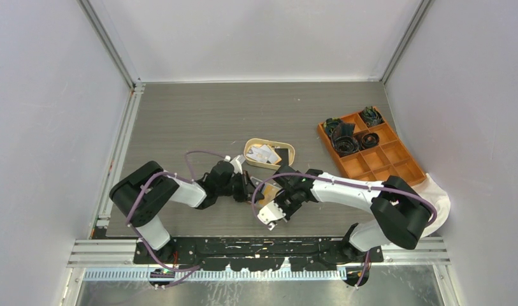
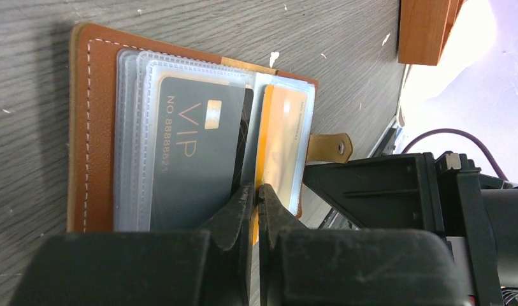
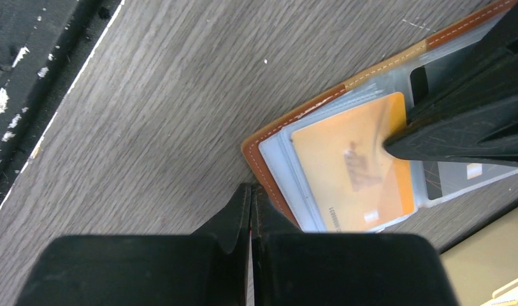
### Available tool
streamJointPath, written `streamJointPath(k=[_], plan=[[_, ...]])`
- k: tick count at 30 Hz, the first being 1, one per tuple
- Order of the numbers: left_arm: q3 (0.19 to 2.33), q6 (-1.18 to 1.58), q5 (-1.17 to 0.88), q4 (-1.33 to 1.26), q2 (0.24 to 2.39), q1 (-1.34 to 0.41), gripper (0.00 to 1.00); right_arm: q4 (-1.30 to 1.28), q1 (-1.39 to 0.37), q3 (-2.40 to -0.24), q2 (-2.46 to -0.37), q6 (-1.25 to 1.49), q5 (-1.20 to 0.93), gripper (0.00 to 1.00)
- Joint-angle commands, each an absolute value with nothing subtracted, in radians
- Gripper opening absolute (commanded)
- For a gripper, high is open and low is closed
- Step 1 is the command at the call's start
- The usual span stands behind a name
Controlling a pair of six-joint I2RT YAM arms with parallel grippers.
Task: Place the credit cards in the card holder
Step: Insert the credit card into the card holder.
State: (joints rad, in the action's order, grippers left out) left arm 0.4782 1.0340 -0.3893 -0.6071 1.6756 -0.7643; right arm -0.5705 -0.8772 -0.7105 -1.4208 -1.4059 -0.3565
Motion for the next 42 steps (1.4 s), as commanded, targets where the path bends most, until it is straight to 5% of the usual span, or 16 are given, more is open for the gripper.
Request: streamJointPath(k=[1,11,31,42], plan=[[0.477,1.041,-0.37,-0.63,1.696,-0.784,0.04,-0.528,-0.878,-0.707,-1.44,-1.393,-0.287,0.03],[0.487,0.983,-0.303,-0.486,1.572,-0.783,0.25,-0.574,-0.874,-0.729,-1.418,-1.38,-0.294,0.05],[0.575,0.94,-0.344,-0.416,1.631,-0.779,0.26,-0.609,-0.827,-0.76,-1.395,-1.339,-0.348,0.05],[0.534,0.992,-0.318,-0.625,1.625,-0.788,0.21,-0.683,-0.704,-0.801,-1.289,-1.271,-0.436,0.11]])
